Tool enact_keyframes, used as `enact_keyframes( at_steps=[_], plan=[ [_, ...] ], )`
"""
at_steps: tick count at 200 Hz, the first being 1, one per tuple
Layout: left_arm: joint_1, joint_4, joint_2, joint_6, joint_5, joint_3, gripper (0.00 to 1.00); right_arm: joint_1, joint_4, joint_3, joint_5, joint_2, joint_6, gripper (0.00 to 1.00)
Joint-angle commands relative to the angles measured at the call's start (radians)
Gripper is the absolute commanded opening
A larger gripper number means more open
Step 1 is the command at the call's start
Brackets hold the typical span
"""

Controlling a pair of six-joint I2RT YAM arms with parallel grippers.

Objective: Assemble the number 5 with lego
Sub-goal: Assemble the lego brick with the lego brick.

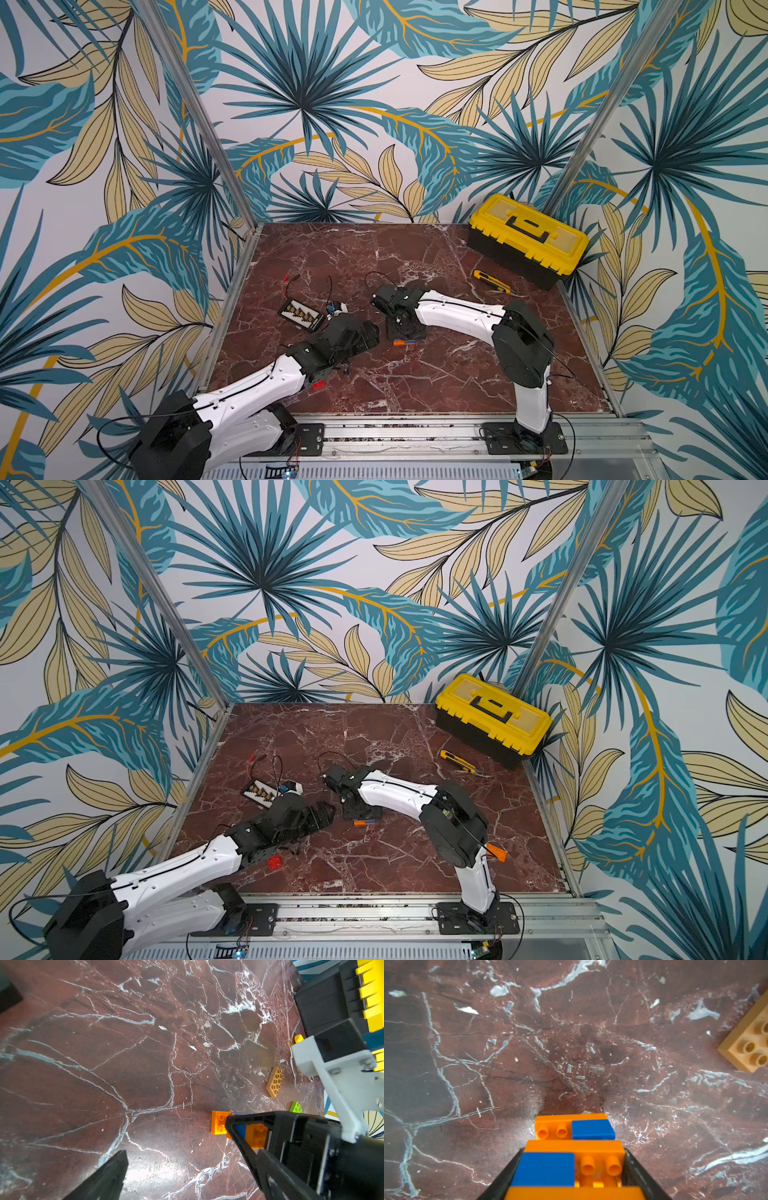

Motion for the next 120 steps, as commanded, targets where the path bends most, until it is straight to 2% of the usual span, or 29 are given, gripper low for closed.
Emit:
enact_keyframes(
  at_steps=[1, 75, 120],
  plan=[
    [0.005, -0.012, -0.019, 0.002, -0.016, -0.019, 1.0, 0.001, 0.031, -0.058, -0.09, 0.053, 0.012, 0.64],
    [0.005, -0.014, -0.025, 0.0, -0.018, -0.023, 1.0, -0.023, -0.011, -0.084, -0.067, 0.095, 0.012, 0.64],
    [0.005, -0.01, -0.017, 0.0, -0.017, -0.025, 1.0, -0.022, 0.014, -0.104, -0.099, 0.125, 0.018, 0.63]
  ],
)
